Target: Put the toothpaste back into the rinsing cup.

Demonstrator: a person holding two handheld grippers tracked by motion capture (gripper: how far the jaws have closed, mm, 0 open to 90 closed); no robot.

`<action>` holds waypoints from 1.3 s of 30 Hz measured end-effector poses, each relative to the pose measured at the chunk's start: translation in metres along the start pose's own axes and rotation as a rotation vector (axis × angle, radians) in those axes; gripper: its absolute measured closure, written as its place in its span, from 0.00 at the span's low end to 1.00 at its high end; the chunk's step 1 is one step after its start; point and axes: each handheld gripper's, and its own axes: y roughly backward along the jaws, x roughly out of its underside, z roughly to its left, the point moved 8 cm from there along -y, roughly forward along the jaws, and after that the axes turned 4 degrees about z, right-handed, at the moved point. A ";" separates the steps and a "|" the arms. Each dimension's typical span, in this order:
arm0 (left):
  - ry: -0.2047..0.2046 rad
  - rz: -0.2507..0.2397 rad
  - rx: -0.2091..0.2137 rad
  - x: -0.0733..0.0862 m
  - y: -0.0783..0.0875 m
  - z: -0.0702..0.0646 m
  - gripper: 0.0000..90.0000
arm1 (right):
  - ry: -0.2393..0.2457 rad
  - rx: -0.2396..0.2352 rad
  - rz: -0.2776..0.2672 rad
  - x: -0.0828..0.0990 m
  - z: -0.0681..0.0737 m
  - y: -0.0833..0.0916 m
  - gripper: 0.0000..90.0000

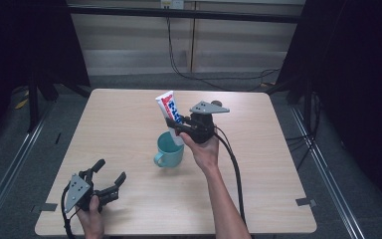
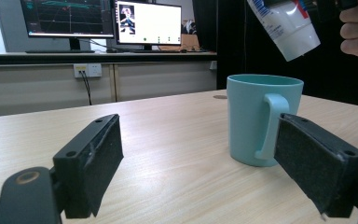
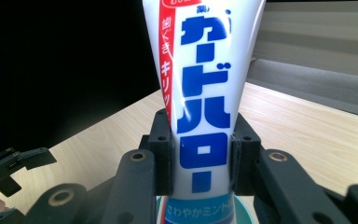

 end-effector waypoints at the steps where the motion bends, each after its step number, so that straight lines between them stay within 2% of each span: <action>1: -0.001 0.002 0.000 0.000 0.000 0.000 0.17 | -0.002 0.001 0.002 0.000 0.000 -0.002 0.76; 12: 0.001 -0.002 -0.001 0.000 0.000 0.000 0.17 | -0.017 0.001 0.020 0.006 -0.005 -0.015 0.76; 26: 0.002 -0.003 -0.002 0.000 0.000 0.000 0.17 | 0.012 0.008 0.067 0.017 -0.004 -0.026 0.75; 39: -0.003 0.001 -0.001 0.000 0.000 0.000 0.17 | 0.002 0.004 0.072 0.023 -0.005 -0.031 0.75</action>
